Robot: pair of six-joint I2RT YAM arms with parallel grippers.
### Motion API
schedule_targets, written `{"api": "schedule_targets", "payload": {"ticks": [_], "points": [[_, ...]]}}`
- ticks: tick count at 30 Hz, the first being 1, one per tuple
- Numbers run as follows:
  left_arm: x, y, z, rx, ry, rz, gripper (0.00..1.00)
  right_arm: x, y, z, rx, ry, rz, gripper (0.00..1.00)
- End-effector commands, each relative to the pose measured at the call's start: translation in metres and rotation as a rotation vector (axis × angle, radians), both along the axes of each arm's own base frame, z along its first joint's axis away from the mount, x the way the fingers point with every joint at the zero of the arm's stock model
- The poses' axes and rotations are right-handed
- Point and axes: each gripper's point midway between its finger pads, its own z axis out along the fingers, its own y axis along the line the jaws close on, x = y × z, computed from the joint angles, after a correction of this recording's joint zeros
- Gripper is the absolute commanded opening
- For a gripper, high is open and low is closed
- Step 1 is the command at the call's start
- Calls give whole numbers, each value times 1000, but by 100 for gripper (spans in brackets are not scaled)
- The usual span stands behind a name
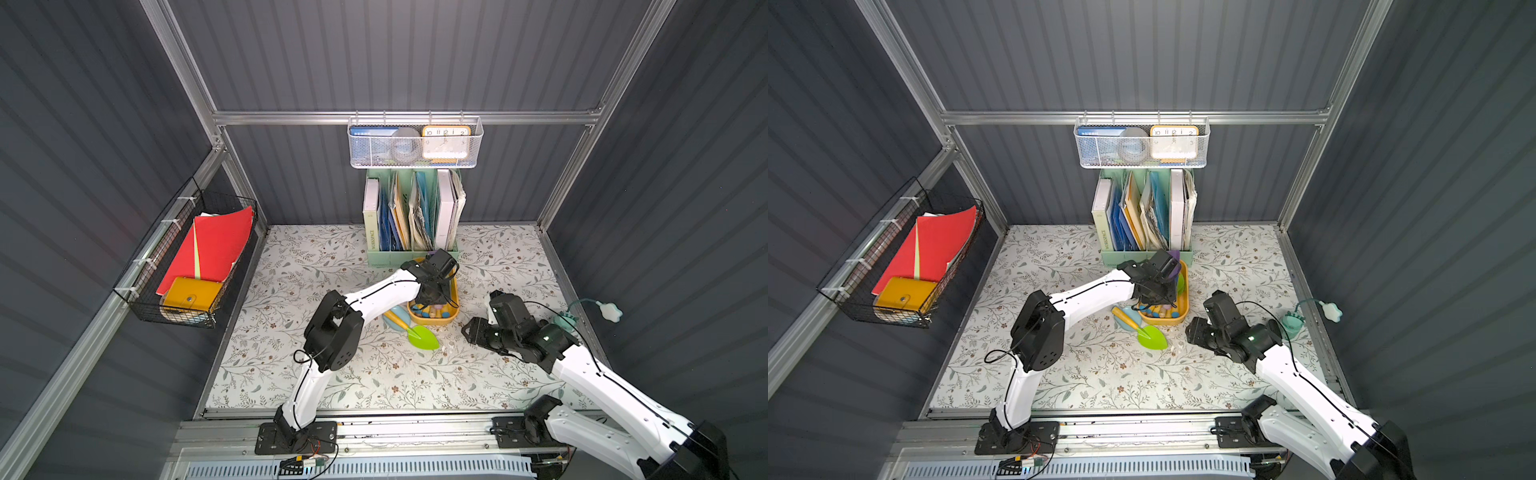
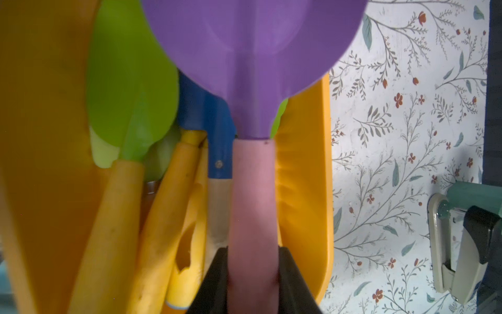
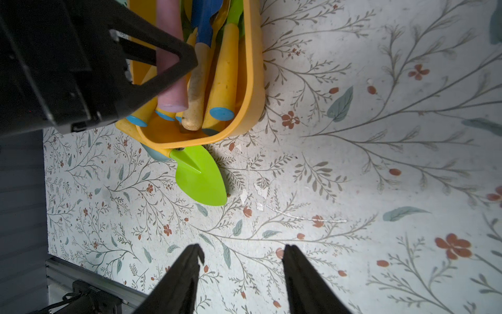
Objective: Put the shovel into the storage box
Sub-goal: Place the shovel in the storage box.
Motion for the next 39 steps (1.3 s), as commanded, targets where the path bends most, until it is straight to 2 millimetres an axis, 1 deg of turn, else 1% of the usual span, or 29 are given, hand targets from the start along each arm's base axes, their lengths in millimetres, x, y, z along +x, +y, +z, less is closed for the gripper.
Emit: {"api": "schedule_targets", "payload": {"ticks": [1,5,19,25,29,31,32,34,35,37,39], "points": [[5,-14,1,-27,-6,-23,3,-4,-6,-5,-11,15,-18,55],[7,-18,-1,-31,-3,-20,4,-5,-6,-6,-7,16,-20,55],[0,-9,-6,-23,28,20,10,-4,-4,-7,7,17,-22,55],[-3,-8,-7,-25,39,16,12,-4,-4,-9,13,22,-23,55],[-5,-7,-8,-23,42,15,15,-4,-4,-12,15,24,-25,55],[-6,-7,-7,-23,43,13,18,-4,-3,-12,18,25,-27,55],[-7,-8,-7,-23,43,12,22,-4,-2,-13,19,26,-25,55],[-7,-8,-5,-27,41,10,32,-4,-1,-14,23,30,-24,55],[-7,-8,-4,-27,39,11,34,-3,-1,-15,25,30,-23,55],[-6,-9,0,-36,32,11,42,-3,0,-16,28,36,-19,55],[-5,-10,4,-41,26,11,44,-3,2,-16,35,42,-14,55]]}}
